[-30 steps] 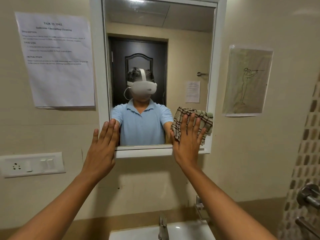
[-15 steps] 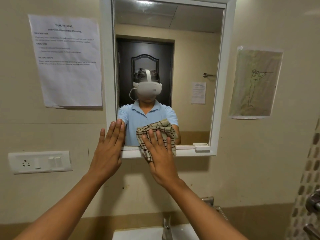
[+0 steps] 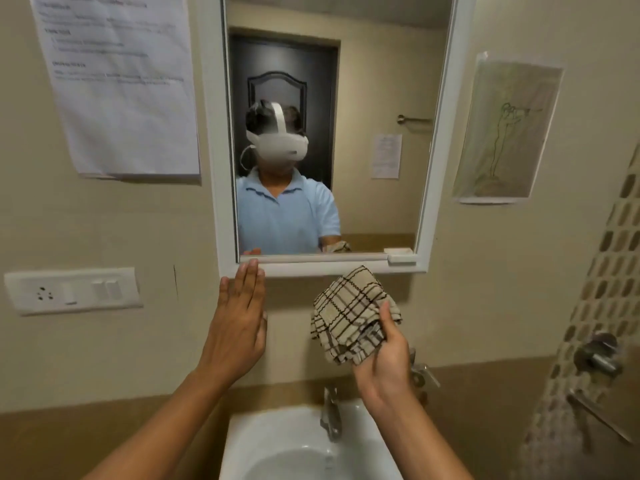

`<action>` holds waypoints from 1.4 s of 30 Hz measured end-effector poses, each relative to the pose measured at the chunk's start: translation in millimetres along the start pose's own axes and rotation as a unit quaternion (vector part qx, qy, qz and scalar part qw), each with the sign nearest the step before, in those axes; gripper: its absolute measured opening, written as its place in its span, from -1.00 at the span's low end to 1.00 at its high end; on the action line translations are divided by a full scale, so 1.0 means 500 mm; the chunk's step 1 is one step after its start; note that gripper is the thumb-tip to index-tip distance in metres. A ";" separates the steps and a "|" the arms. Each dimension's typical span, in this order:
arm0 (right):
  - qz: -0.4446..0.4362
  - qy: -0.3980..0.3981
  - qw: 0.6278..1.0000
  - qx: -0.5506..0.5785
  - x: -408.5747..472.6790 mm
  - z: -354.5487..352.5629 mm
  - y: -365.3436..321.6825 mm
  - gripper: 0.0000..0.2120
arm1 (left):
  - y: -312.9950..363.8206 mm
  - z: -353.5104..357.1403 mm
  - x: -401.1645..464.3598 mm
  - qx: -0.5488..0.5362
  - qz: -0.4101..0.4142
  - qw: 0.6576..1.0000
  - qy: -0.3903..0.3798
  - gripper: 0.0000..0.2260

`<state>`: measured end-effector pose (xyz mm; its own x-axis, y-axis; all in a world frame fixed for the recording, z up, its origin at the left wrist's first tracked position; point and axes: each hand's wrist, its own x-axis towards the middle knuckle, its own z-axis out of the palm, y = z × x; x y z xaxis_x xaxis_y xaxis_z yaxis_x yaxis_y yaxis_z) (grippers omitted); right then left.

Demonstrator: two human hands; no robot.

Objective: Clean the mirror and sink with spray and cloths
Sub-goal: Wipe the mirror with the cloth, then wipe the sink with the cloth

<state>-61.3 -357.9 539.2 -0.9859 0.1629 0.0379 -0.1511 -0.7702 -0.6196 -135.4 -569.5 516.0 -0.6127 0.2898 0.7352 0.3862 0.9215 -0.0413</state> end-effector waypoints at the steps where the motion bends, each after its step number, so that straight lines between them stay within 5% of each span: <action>1: 0.017 0.007 0.999 0.027 -0.010 -0.019 0.009 -0.52 | 0.005 0.014 -0.022 -0.009 0.001 1.000 -0.008 -0.37; 8: 0.080 0.084 0.993 0.009 -0.075 -0.173 0.102 -0.49 | 0.050 0.126 -0.194 -0.052 0.011 0.992 -0.116 -0.40; 17: 0.092 0.243 0.945 -0.200 -0.098 -0.397 0.169 -0.67 | 0.100 0.231 -0.337 -0.075 -0.003 0.964 -0.257 -0.32; 23: 0.098 0.261 0.893 -0.354 -0.057 -0.507 0.163 -0.68 | 0.121 0.310 -0.387 -0.088 -0.033 0.937 -0.336 -0.36; 28: 0.062 0.187 0.848 -0.492 0.039 -0.569 0.140 -0.62 | 0.134 0.378 -0.379 -0.090 -0.080 0.925 -0.360 -0.39; 35: -0.051 0.065 0.705 -0.704 0.174 -0.621 0.121 -0.31 | 0.126 0.444 -0.363 -0.045 -0.144 0.904 -0.400 -0.38; 40: -0.055 -0.049 0.466 -0.882 0.250 -0.698 0.188 -0.08 | 0.112 0.477 -0.365 -0.007 -0.192 0.877 -0.441 -0.34; 42: -0.024 -0.062 0.420 -0.905 0.266 -0.716 0.225 -0.07 | 0.104 0.490 -0.370 0.000 -0.213 0.864 -0.456 -0.32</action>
<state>-183.9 -202.3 193.7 -0.9979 0.0316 0.0559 0.0203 0.9812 -0.1917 -170.8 -511.7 212.3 -0.9879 0.0076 -0.1547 -0.0083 0.9948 0.1015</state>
